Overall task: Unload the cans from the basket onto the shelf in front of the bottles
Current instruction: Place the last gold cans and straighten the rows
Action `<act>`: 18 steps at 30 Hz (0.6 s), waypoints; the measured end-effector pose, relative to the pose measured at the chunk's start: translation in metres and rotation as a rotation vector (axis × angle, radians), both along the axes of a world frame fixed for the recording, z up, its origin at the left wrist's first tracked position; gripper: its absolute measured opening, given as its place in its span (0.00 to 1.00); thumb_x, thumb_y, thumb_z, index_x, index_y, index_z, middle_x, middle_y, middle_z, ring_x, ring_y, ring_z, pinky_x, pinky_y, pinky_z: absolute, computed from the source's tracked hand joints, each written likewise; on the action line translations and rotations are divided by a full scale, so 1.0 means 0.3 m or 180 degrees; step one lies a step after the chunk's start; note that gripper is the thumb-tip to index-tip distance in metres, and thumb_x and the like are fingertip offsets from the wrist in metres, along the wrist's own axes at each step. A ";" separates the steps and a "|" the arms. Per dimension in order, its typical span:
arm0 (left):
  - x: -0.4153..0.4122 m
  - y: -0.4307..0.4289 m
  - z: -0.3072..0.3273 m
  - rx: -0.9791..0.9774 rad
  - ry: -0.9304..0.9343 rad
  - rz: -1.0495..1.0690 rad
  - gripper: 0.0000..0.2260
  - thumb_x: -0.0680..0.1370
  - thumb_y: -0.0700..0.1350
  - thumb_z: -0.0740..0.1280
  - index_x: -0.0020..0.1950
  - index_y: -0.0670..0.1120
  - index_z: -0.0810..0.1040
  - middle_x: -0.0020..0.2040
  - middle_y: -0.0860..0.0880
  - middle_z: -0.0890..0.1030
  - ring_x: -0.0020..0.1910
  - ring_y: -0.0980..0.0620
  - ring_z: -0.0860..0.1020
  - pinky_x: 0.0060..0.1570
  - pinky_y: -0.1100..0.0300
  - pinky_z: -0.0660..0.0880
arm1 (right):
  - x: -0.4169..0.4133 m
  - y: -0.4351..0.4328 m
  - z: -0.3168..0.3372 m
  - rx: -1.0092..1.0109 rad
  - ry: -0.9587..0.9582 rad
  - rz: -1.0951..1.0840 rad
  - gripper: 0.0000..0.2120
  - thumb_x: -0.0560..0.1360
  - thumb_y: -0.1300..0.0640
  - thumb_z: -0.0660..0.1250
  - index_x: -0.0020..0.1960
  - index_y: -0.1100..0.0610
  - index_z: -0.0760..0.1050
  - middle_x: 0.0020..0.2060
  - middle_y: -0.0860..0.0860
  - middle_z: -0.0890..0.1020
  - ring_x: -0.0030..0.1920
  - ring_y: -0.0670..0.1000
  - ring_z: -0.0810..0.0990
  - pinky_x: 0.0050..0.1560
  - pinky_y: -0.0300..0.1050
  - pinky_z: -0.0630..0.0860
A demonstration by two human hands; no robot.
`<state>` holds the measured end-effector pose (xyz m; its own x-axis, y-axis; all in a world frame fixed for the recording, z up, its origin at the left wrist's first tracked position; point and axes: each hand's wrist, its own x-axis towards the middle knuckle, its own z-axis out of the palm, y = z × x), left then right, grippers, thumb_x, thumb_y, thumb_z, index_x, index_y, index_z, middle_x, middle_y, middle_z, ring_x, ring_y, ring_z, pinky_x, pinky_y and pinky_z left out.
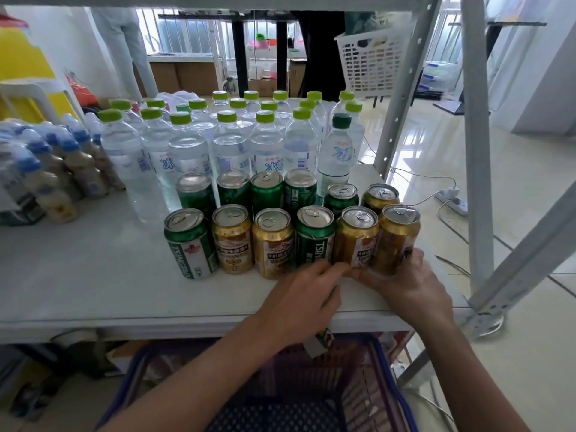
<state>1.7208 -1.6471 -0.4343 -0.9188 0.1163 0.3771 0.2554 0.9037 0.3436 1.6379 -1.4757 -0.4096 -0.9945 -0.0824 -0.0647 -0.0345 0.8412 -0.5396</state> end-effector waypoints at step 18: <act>0.230 -0.248 0.174 0.0377 0.1758 0.1163 0.08 0.74 0.37 0.69 0.52 0.39 0.78 0.51 0.47 0.73 0.54 0.52 0.70 0.58 0.67 0.67 | -0.025 0.028 -0.025 -0.0640 0.0169 0.0064 0.45 0.67 0.42 0.80 0.73 0.59 0.62 0.64 0.60 0.72 0.66 0.63 0.72 0.62 0.55 0.72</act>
<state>1.7899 -1.7214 -0.3821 -0.5597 -0.2365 0.7942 0.1071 0.9297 0.3524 1.6304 -1.4673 -0.4170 -0.9941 -0.1081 0.0075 -0.0831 0.7156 -0.6935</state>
